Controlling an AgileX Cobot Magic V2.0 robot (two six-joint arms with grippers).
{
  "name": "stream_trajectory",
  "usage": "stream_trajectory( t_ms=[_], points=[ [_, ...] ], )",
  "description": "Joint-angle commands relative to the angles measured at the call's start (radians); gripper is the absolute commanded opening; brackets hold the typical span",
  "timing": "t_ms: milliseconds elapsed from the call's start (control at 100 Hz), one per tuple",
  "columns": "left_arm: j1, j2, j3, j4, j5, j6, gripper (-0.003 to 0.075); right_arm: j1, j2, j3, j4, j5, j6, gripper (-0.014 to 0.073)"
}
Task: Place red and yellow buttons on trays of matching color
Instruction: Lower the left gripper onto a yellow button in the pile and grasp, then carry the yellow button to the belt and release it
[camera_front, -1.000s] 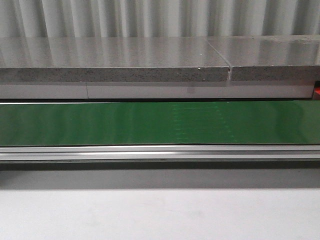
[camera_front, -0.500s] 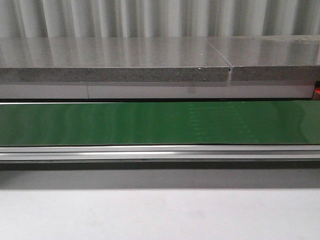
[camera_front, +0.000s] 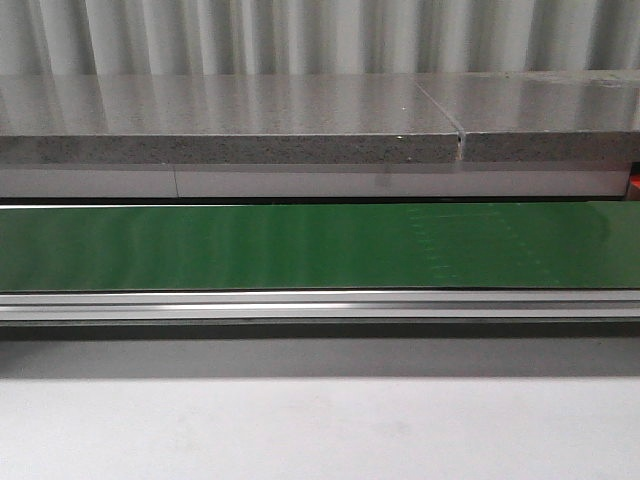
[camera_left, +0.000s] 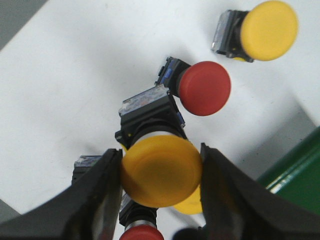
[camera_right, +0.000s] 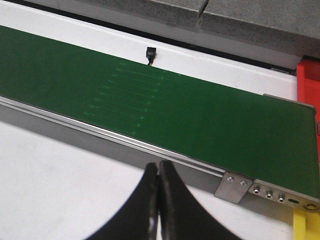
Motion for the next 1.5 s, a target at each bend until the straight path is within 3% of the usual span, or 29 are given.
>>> stream_trajectory(
  t_ms=[0, 550, 970, 1070, 1190, 1260, 1490],
  points=[
    [-0.009, -0.101, -0.032, -0.009, 0.048, 0.039, 0.0196, 0.003, 0.009, -0.022, 0.005, -0.066, -0.010, -0.0066],
    [-0.373, -0.184, -0.032, -0.027, 0.050, 0.130, 0.0197, 0.003, 0.009, -0.022, 0.005, -0.066, -0.010, -0.0066],
    [-0.403, -0.098, -0.032, -0.151, 0.050, 0.174, 0.0202, 0.003, 0.009, -0.022, 0.005, -0.066, -0.010, -0.0066],
    [-0.403, -0.098, -0.032, -0.151, 0.050, 0.186, 0.0265, 0.003, 0.009, -0.022, 0.005, -0.066, -0.010, -0.0066],
    [-0.403, -0.098, -0.032, -0.151, 0.050, 0.186, 0.0425, 0.003, 0.009, -0.022, 0.005, -0.066, -0.010, -0.0066],
    [-0.403, -0.098, -0.032, -0.151, 0.050, 0.186, 0.0481, 0.003, 0.009, -0.022, 0.005, -0.066, -0.010, -0.0066],
    [-0.403, -0.105, -0.047, -0.175, 0.027, 0.220, 0.0506, 0.003, 0.009, -0.022, 0.005, -0.066, -0.010, -0.0066]
  ],
)
